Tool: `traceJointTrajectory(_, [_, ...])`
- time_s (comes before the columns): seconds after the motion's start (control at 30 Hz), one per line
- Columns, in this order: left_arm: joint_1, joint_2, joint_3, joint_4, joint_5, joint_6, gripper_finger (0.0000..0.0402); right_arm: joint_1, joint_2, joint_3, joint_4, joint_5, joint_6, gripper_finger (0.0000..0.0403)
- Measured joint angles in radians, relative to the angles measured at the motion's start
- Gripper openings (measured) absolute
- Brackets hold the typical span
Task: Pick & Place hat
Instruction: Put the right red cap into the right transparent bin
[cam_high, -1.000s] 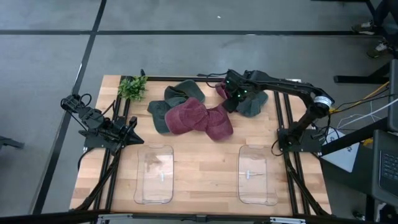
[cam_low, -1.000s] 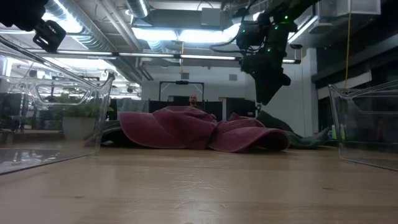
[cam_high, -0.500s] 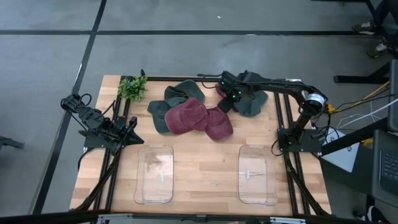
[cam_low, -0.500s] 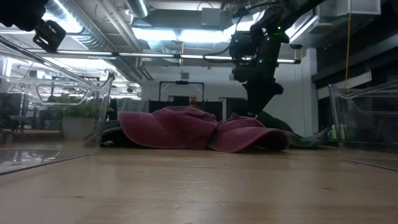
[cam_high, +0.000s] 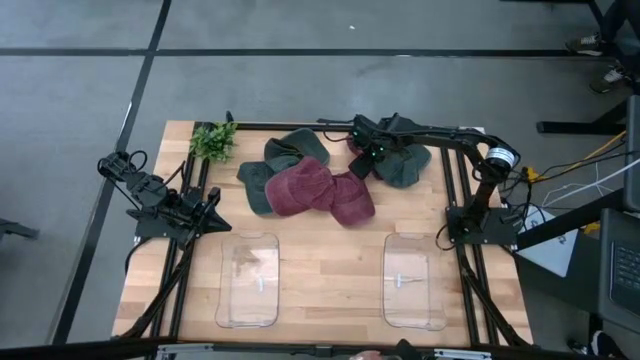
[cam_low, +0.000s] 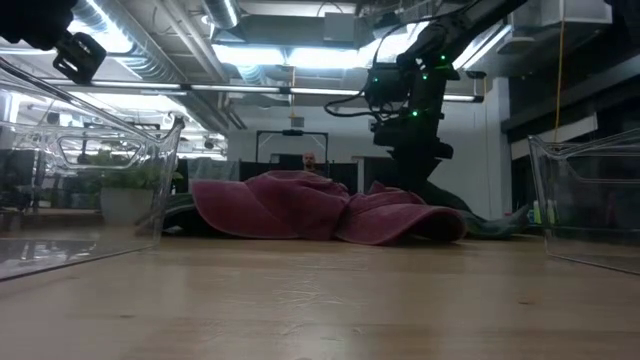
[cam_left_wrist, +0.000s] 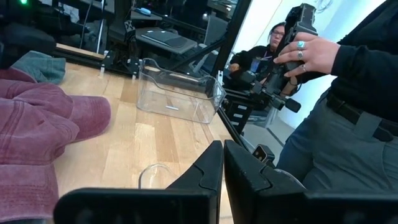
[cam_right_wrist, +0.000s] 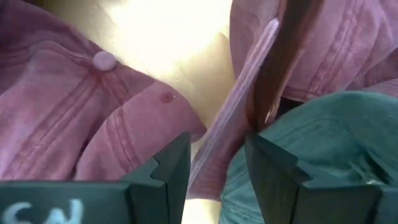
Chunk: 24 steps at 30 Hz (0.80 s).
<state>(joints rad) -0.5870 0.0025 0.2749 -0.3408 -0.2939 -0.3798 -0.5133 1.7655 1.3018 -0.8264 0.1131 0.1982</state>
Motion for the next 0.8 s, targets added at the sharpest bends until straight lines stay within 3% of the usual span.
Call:
traceJointTrajectory(0.37, [0.0, 0.0, 0.0, 0.0, 0.0, 0.0, 0.0013, -0.001, 0.021, 0.0, 0.007, -0.02, 0.007, 0.0143])
traceJointTrajectory(0.8, [0.0, 0.0, 0.0, 0.0, 0.0, 0.0, 0.0011, -0.002, 0.022, 0.0, 0.013, -0.033, -0.023, 0.0013])
